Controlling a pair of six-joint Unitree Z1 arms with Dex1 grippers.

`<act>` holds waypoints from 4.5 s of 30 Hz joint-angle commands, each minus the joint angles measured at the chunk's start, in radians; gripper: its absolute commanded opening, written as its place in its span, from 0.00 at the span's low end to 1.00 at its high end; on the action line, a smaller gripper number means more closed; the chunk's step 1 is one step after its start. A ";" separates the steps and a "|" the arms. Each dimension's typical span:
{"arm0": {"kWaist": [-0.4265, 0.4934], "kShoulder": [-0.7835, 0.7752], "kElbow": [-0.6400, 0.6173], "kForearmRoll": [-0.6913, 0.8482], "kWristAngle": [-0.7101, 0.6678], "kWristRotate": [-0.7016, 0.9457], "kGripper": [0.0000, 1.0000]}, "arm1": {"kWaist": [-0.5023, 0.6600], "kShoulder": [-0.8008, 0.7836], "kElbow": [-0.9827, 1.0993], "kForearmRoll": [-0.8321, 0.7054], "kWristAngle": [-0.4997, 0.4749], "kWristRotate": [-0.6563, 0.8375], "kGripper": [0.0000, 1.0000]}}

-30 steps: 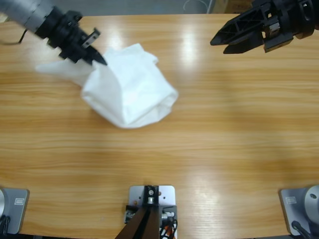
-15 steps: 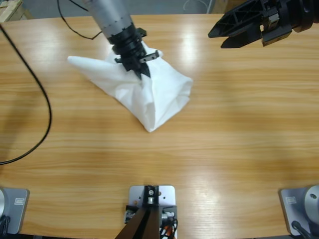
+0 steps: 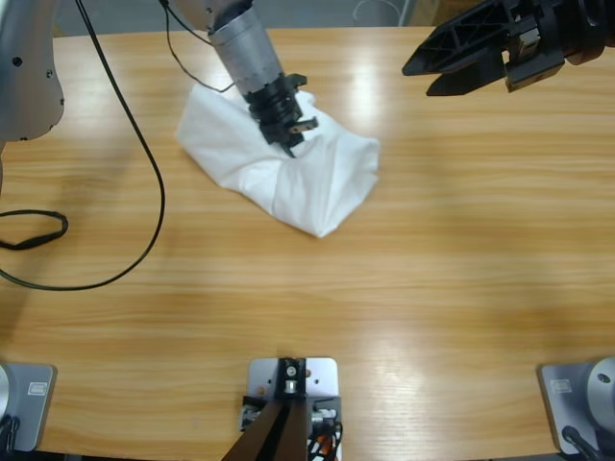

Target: Fold clothes

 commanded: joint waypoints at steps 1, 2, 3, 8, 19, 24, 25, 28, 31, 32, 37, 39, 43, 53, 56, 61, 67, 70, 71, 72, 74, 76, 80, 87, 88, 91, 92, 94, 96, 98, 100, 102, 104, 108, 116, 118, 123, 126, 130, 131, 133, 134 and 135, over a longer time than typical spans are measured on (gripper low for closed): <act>0.063 0.062 -0.270 0.154 0.071 0.069 1.00 | -0.001 -0.001 0.041 0.006 0.035 -0.008 0.98; 0.064 0.056 -0.289 0.154 0.074 0.075 1.00 | -0.001 -0.002 0.041 0.006 0.037 -0.008 0.98; 0.064 0.047 -0.306 0.153 0.072 0.081 1.00 | 0.001 -0.004 0.041 0.006 0.039 -0.008 0.98; 0.048 -0.020 -0.374 0.152 0.052 0.098 1.00 | 0.013 -0.031 0.042 0.007 0.039 0.000 0.98; 0.144 -0.287 -0.347 0.154 0.047 0.114 1.00 | 0.036 -0.149 0.158 -0.003 0.007 0.013 0.97; 0.274 -0.373 -0.124 0.155 0.001 0.122 0.98 | 0.061 -0.250 0.386 -0.186 -0.035 0.123 0.97; 0.312 -0.396 -0.064 0.155 -0.041 0.127 0.98 | 0.078 -0.264 0.422 -0.226 -0.055 0.151 0.97; 0.365 -0.457 0.104 0.152 -0.079 0.211 1.00 | 0.145 -0.268 0.476 -0.314 -0.098 0.215 0.97; 0.408 -0.538 0.275 0.105 -0.084 0.251 1.00 | 0.215 -0.201 0.483 -0.377 -0.126 0.245 0.98; 0.434 -0.568 0.354 0.056 -0.102 0.251 1.00 | 0.234 -0.181 0.482 -0.402 -0.126 0.257 0.98; 0.557 -0.708 0.860 -0.267 -0.212 0.253 0.92 | 0.263 -0.112 0.482 -0.481 -0.125 0.330 1.00; 0.558 -0.735 1.005 -0.371 -0.210 0.247 0.91 | 0.263 -0.104 0.483 -0.480 -0.153 0.345 1.00; 0.557 -0.731 1.141 -0.502 -0.217 0.208 0.90 | 0.263 -0.098 0.478 -0.479 -0.180 0.350 1.00; 0.528 -0.602 1.144 -0.638 -0.388 0.179 0.89 | 0.263 -0.065 0.461 -0.479 -0.163 0.345 0.99; 0.465 -0.569 1.104 -0.638 -0.422 0.172 0.86 | 0.263 -0.056 0.457 -0.479 -0.155 0.343 0.99; 0.417 -0.699 1.152 -0.635 -0.306 0.147 0.80 | 0.263 -0.053 0.456 -0.477 -0.149 0.342 0.98; 0.429 -0.856 1.223 -0.633 -0.113 0.153 0.77 | 0.262 -0.053 0.456 -0.479 -0.140 0.340 0.98; 0.426 -0.827 1.216 -0.636 -0.123 0.154 0.77 | 0.263 -0.063 0.452 -0.479 -0.136 0.340 0.98; 0.424 -0.816 1.212 -0.637 -0.125 0.155 0.77 | 0.263 -0.068 0.454 -0.478 -0.135 0.340 0.98; 0.422 -0.803 1.206 -0.637 -0.130 0.156 0.77 | 0.263 -0.074 0.456 -0.477 -0.135 0.340 0.98; 0.422 -0.774 1.196 -0.637 -0.142 0.155 0.77 | 0.263 -0.083 0.463 -0.476 -0.135 0.340 0.98; 0.428 -0.742 1.177 -0.637 -0.151 0.154 0.77 | 0.263 -0.089 0.467 -0.474 -0.135 0.340 0.98; 0.428 -0.643 1.094 -0.636 -0.185 0.154 0.77 | 0.263 -0.093 0.469 -0.470 -0.132 0.340 0.98; 0.421 -0.546 0.989 -0.635 -0.230 0.154 0.77 | 0.261 -0.087 0.465 -0.467 -0.129 0.340 0.98; 0.420 -0.542 0.986 -0.635 -0.234 0.153 0.77 | 0.259 -0.085 0.464 -0.466 -0.128 0.339 0.98; 0.419 -0.541 0.988 -0.635 -0.245 0.156 0.60 | 0.257 -0.079 0.460 -0.465 -0.127 0.339 0.98; 0.419 -0.544 0.991 -0.635 -0.248 0.156 0.56 | 0.257 -0.078 0.460 -0.465 -0.126 0.339 0.98; 0.419 -0.560 1.004 -0.634 -0.250 0.158 0.54 | 0.257 -0.081 0.460 -0.464 -0.126 0.339 0.98; 0.419 -0.584 1.030 -0.632 -0.249 0.163 0.54 | 0.257 -0.087 0.462 -0.461 -0.126 0.339 0.98; 0.427 -0.599 1.056 -0.631 -0.248 0.174 0.55 | 0.257 -0.089 0.465 -0.460 -0.126 0.339 0.98; 0.438 -0.616 1.090 -0.629 -0.244 0.187 0.70 | 0.257 -0.093 0.467 -0.459 -0.126 0.339 0.98; 0.449 -0.637 1.127 -0.626 -0.238 0.197 0.75 | 0.257 -0.098 0.466 -0.457 -0.126 0.339 0.98; 0.467 -0.658 1.161 -0.626 -0.236 0.211 0.76 | 0.257 -0.099 0.465 -0.457 -0.126 0.340 0.98; 0.489 -0.675 1.178 -0.626 -0.235 0.222 0.74 | 0.257 -0.100 0.466 -0.458 -0.127 0.339 0.98; 0.483 -0.642 1.157 -0.627 -0.245 0.233 0.48 | 0.257 -0.102 0.466 -0.460 -0.126 0.339 0.98; 0.470 -0.624 1.146 -0.626 -0.245 0.232 0.49 | 0.257 -0.103 0.466 -0.460 -0.127 0.339 0.98; 0.442 -0.574 1.111 -0.627 -0.245 0.230 0.52 | 0.257 -0.104 0.466 -0.458 -0.126 0.340 0.98; 0.432 -0.556 1.075 -0.626 -0.250 0.230 0.51 | 0.257 -0.103 0.466 -0.456 -0.126 0.340 0.98; 0.431 -0.531 1.051 -0.622 -0.263 0.231 0.42 | 0.257 -0.103 0.462 -0.456 -0.124 0.340 0.98; 0.431 -0.529 1.048 -0.620 -0.264 0.232 0.26 | 0.257 -0.103 0.461 -0.456 -0.124 0.340 0.98; 0.431 -0.525 1.047 -0.618 -0.270 0.237 0.00 | 0.256 -0.102 0.461 -0.454 -0.122 0.339 0.98; 0.431 -0.525 1.047 -0.617 -0.270 0.237 0.00 | 0.255 -0.101 0.461 -0.454 -0.122 0.339 0.98; 0.431 -0.523 1.047 -0.617 -0.270 0.238 0.00 | 0.255 -0.100 0.460 -0.454 -0.122 0.339 0.98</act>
